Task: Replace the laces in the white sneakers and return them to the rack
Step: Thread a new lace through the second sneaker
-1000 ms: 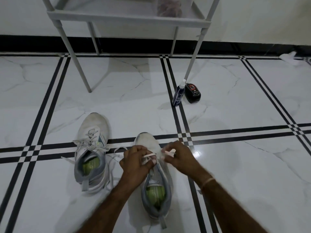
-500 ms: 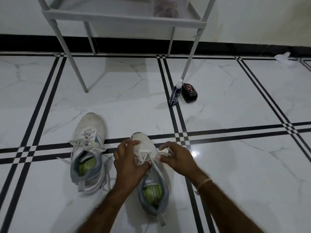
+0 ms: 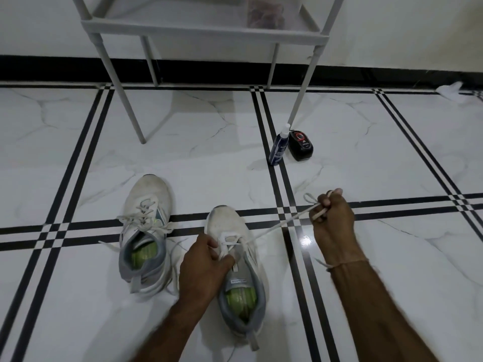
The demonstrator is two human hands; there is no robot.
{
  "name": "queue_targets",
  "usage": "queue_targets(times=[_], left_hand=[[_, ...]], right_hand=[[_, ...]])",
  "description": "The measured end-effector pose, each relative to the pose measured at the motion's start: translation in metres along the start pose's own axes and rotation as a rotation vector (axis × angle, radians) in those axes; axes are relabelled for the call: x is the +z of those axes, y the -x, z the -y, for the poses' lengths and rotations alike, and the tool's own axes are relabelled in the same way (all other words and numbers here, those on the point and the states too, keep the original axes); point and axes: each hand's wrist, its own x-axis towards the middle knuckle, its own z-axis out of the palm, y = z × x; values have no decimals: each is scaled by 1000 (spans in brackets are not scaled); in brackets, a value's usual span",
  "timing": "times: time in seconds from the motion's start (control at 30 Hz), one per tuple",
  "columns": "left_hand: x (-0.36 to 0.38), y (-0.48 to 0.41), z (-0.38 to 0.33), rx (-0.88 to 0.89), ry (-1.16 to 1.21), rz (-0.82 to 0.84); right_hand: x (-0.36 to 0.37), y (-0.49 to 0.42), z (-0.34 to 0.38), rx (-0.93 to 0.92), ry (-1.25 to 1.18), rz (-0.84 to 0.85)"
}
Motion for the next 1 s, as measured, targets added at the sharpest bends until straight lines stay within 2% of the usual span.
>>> queue_targets(times=[0.27,0.3,0.37,0.43,0.5,0.57,0.6,0.67,0.8,0.9,1.0], left_hand=[[-7,2,-8,-56,23,18],[-7,1,-8,-67,21,23],[-8,2,-9,-65,-2,28],[-9,2,-11,-32,-60,58],[-12,4,-14,-36,-116,161],[-17,5,-16,-53,-168,251],[-19,5,-15,-54,-195,262],[-23,1,-14,-44,-197,216],[-25,-4,-13,60,-149,120],[-22,-7,-12,104,-58,72],[-17,-9,-9,56,48,75]], right_hand=[[-7,4,-7,-187,280,-156],[-9,5,-9,-256,395,-135],[-11,10,-17,-378,806,4],[-10,15,-30,-368,1209,155],[-7,19,-48,-438,1354,240],[-2,23,-64,-613,1446,306],[-1,24,-70,-663,1485,333],[3,28,-72,-643,1518,411],[4,37,-73,-733,1437,595],[12,53,-74,-611,1333,685],[14,63,-85,-529,1239,696]])
